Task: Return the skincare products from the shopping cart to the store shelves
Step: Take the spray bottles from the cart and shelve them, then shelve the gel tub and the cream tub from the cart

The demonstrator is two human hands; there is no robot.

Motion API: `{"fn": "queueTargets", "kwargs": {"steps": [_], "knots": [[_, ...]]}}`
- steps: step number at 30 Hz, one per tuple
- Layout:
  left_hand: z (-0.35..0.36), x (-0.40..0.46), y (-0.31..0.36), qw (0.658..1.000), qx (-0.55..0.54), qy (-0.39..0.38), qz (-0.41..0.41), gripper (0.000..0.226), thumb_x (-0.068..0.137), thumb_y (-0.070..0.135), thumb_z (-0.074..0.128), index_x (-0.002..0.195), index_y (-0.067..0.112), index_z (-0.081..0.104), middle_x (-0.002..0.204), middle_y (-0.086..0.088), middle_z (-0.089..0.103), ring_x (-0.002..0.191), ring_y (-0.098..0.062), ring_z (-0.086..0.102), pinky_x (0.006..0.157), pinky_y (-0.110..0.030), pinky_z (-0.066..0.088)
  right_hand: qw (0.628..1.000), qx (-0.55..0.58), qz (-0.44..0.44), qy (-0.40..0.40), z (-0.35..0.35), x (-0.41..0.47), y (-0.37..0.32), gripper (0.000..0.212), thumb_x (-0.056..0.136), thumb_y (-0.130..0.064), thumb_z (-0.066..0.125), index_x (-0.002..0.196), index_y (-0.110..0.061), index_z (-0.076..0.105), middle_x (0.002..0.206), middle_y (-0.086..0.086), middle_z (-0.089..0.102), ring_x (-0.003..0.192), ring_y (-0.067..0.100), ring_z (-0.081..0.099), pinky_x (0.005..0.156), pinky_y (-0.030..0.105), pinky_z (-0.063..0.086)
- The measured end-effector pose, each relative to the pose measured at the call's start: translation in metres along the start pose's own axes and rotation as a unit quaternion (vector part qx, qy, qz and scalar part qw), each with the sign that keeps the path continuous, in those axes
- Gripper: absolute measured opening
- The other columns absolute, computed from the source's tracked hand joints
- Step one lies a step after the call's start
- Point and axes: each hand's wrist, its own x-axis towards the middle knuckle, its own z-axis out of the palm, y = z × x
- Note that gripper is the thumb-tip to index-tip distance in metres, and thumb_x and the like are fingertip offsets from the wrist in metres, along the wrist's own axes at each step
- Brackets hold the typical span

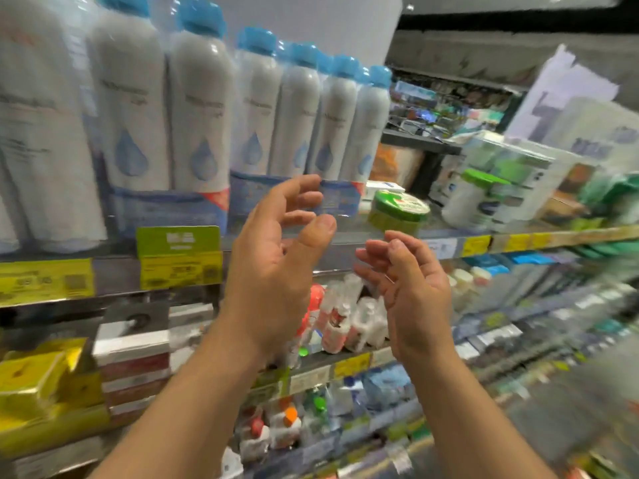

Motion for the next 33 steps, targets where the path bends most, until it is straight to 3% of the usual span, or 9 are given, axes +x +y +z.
{"fn": "queueTargets", "kwargs": {"steps": [5,9,12,20,22,24,27,29,33], "knots": [[0.053,-0.008,-0.008,0.993,-0.04,-0.097,-0.052,0.041,0.08,0.058,0.058,0.119,0.045,0.064,0.12,0.013,0.067,0.115,-0.012,0.063,0.099,-0.052,0.053,0.997,0.019,0.036,0.069,-0.068,-0.017,-0.009,0.023,0.099,-0.023,0.062,0.113,-0.005,0.062,0.094,0.016,0.071,0.095,0.037,0.07,0.084,0.047,0.061],[0.11,-0.025,-0.009,0.979,-0.062,-0.182,-0.072,0.044,0.08,0.058,0.058,0.119,0.042,0.065,0.117,0.014,0.069,0.11,-0.009,0.066,0.091,-0.038,0.055,0.99,0.008,0.039,0.134,-0.128,-0.042,-0.026,0.037,0.09,-0.03,0.063,0.116,-0.003,0.062,0.096,0.016,0.071,0.097,0.037,0.072,0.084,0.046,0.062],[0.16,-0.049,-0.01,0.963,-0.073,-0.243,-0.091,0.045,0.078,0.061,0.057,0.118,0.042,0.066,0.115,0.013,0.069,0.108,-0.01,0.066,0.088,-0.034,0.053,0.98,-0.004,0.042,0.196,-0.178,-0.065,-0.038,0.029,0.096,-0.027,0.062,0.114,-0.004,0.064,0.097,0.018,0.072,0.101,0.042,0.072,0.084,0.049,0.061],[0.291,-0.144,-0.019,0.905,-0.055,-0.386,-0.168,0.04,0.077,0.059,0.06,0.111,0.041,0.069,0.111,0.013,0.071,0.104,-0.009,0.066,0.09,-0.035,0.052,0.929,-0.006,0.07,0.363,-0.322,-0.142,-0.08,0.02,0.105,-0.024,0.054,0.114,-0.01,0.065,0.098,0.017,0.073,0.099,0.038,0.072,0.073,0.041,0.058],[0.319,-0.168,-0.02,0.891,-0.048,-0.412,-0.186,0.04,0.076,0.056,0.06,0.11,0.038,0.069,0.109,0.015,0.072,0.1,-0.006,0.066,0.087,-0.03,0.05,0.912,-0.013,0.084,0.402,-0.356,-0.161,-0.087,0.021,0.105,-0.029,0.054,0.114,-0.013,0.066,0.1,0.015,0.075,0.103,0.04,0.073,0.075,0.042,0.056],[0.347,-0.19,-0.023,0.877,-0.035,-0.436,-0.2,0.04,0.074,0.058,0.061,0.107,0.038,0.07,0.103,0.018,0.072,0.094,-0.004,0.066,0.084,-0.029,0.049,0.896,-0.017,0.094,0.433,-0.388,-0.181,-0.094,0.022,0.104,-0.031,0.055,0.114,-0.015,0.068,0.098,0.012,0.077,0.105,0.04,0.073,0.083,0.052,0.057],[0.388,-0.221,-0.03,0.863,-0.017,-0.456,-0.218,0.042,0.07,0.067,0.058,0.101,0.041,0.072,0.095,0.019,0.071,0.089,-0.006,0.065,0.087,-0.036,0.052,0.873,-0.038,0.089,0.477,-0.436,-0.209,-0.104,0.017,0.104,-0.024,0.057,0.109,-0.011,0.068,0.096,0.017,0.076,0.099,0.042,0.073,0.087,0.053,0.058],[0.411,-0.239,-0.035,0.853,0.013,-0.473,-0.22,0.035,0.077,0.065,0.058,0.101,0.043,0.071,0.092,0.021,0.07,0.089,-0.005,0.064,0.09,-0.039,0.052,0.861,-0.079,0.089,0.495,-0.467,-0.225,-0.11,0.016,0.104,-0.021,0.057,0.103,-0.011,0.069,0.097,0.019,0.075,0.096,0.041,0.072,0.08,0.046,0.058],[0.46,-0.269,-0.042,0.831,0.093,-0.509,-0.205,0.018,0.102,0.041,0.054,0.113,0.036,0.068,0.099,0.023,0.064,0.091,0.001,0.059,0.081,-0.024,0.045,0.827,-0.206,0.104,0.512,-0.536,-0.256,-0.111,0.014,0.102,-0.028,0.062,0.096,-0.019,0.072,0.094,0.009,0.078,0.099,0.03,0.073,0.089,0.046,0.056]]}}
